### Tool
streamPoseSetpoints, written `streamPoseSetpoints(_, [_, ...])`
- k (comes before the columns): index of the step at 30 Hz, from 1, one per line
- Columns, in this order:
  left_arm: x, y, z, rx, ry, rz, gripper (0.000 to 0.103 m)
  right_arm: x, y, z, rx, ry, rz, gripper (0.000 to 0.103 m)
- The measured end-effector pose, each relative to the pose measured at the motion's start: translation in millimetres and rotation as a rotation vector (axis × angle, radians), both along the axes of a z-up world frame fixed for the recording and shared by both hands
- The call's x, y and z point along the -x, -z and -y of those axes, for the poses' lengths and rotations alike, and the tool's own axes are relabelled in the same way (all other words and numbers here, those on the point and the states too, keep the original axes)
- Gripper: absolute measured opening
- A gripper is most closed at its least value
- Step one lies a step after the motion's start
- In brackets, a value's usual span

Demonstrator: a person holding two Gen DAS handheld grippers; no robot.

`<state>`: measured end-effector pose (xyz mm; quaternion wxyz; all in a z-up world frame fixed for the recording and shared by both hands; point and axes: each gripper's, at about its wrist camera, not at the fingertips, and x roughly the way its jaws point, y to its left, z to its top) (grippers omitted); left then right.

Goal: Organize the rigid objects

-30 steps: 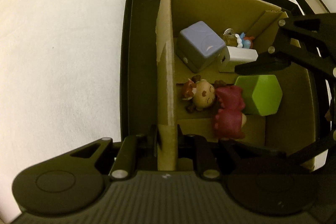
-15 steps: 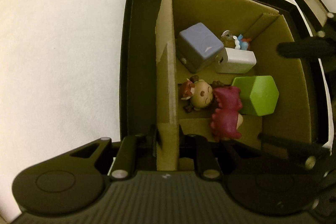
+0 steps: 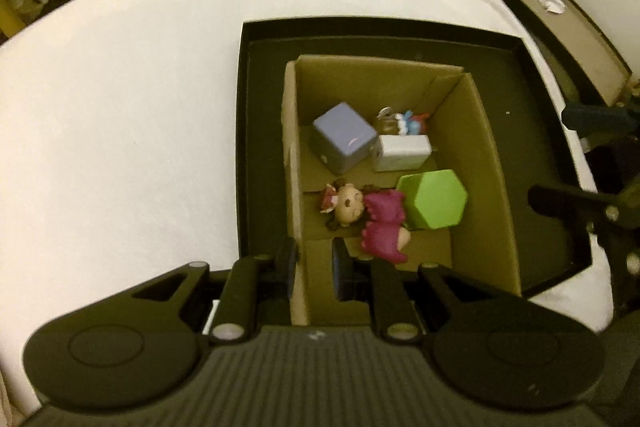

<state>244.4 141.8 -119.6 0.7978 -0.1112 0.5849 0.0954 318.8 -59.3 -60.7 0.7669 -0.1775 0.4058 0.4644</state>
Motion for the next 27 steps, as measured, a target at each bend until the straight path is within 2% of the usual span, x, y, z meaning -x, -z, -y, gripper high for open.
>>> streamPoseSetpoints(8, [20, -34, 15, 0.027, 0.018, 0.079, 0.017, 10, -13, 38, -0.029, 0.165, -0.011, 0.093])
streamPoseSetpoints(12, [35, -54, 27, 0.012, 0.065, 0.129, 0.037, 17, -19, 57, -0.073, 0.240, -0.054, 0.099])
streamPoseSetpoints(14, [45, -65, 33, 0.010, 0.089, 0.162, 0.043, 24, -24, 64, -0.077, 0.249, -0.057, 0.100])
streamPoseSetpoints(17, [59, -79, 38, 0.022, 0.090, 0.203, 0.058, 36, -32, 73, -0.095, 0.279, -0.053, 0.103])
streamPoseSetpoints(19, [70, -89, 43, 0.016, 0.100, 0.235, 0.073, 43, -36, 80, -0.112, 0.301, -0.062, 0.103])
streamPoseSetpoints(22, [84, -102, 48, 0.021, 0.119, 0.281, 0.082, 52, -44, 89, -0.120, 0.335, -0.053, 0.103])
streamPoseSetpoints(27, [107, -118, 54, 0.011, 0.110, 0.338, 0.087, 63, -59, 110, -0.158, 0.410, -0.058, 0.103])
